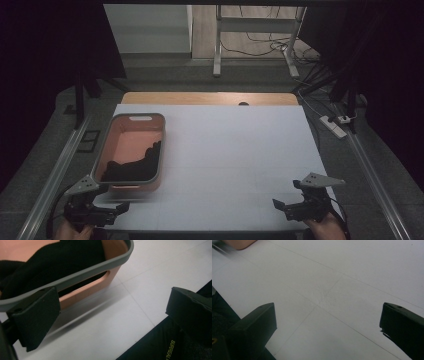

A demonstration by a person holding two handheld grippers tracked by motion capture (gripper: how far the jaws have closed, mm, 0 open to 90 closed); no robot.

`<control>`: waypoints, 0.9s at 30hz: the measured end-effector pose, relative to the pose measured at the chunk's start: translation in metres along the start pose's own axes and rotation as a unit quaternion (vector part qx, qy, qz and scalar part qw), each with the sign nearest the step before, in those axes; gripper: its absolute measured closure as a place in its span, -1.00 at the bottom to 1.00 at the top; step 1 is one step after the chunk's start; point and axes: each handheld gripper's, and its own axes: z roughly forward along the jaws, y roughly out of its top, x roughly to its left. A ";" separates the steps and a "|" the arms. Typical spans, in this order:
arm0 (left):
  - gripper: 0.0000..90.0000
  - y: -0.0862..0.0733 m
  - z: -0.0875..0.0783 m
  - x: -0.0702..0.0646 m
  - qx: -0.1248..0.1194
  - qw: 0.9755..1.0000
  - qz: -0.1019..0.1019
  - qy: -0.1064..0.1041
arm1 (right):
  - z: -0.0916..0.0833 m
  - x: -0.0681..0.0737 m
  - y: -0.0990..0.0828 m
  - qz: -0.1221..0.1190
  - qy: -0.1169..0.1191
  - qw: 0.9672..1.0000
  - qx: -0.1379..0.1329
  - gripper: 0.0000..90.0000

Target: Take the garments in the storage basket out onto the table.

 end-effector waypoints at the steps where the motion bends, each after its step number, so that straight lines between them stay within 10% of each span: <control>1: -1.00 0.000 0.000 0.000 -0.001 1.000 0.002 0.003 | 0.000 0.000 0.000 0.000 0.000 1.000 0.000 -0.99; 27: -1.00 0.034 0.018 0.004 0.004 0.999 0.048 -0.026 | 0.004 0.001 0.001 -0.006 0.005 1.000 0.017 -0.99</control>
